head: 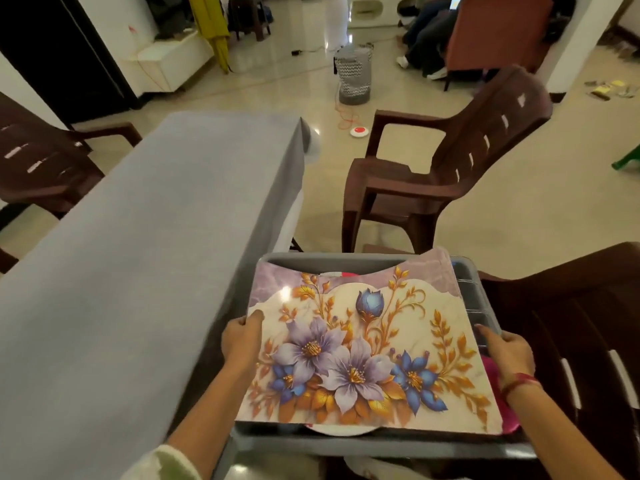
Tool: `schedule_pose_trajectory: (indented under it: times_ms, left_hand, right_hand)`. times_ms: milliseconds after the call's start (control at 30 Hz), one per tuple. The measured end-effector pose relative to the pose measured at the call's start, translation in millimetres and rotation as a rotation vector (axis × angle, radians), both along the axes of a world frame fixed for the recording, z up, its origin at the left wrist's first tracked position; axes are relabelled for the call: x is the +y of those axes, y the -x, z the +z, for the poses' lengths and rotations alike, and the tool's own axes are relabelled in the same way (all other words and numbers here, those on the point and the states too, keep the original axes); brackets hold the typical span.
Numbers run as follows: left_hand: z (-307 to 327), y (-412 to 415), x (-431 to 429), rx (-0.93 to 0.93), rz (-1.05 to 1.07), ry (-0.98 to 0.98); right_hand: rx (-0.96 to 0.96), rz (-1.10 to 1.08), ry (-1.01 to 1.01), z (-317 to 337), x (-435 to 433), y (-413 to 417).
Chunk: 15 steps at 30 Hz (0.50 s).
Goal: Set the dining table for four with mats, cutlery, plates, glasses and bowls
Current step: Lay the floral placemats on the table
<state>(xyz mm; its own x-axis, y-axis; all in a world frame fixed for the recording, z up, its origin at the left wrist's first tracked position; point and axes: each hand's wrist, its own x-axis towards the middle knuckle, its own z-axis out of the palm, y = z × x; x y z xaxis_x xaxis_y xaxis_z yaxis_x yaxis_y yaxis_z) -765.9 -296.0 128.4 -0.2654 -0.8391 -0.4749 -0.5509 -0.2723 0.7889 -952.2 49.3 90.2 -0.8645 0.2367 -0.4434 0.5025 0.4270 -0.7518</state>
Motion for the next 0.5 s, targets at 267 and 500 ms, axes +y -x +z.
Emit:
schedule_pose_trajectory:
  times_ms: [267,500]
  left_hand:
    - [-81.4,45.3,6.0,-0.192,-0.064,-0.054]
    - [-143.0,63.5,1.0,-0.332,-0.132,-0.065]
  right_hand:
    - [-0.061,-0.022,-0.060,-96.1,14.5,21.3]
    - [-0.133,-0.003,-0.122,-174.4,10.4,20.9]
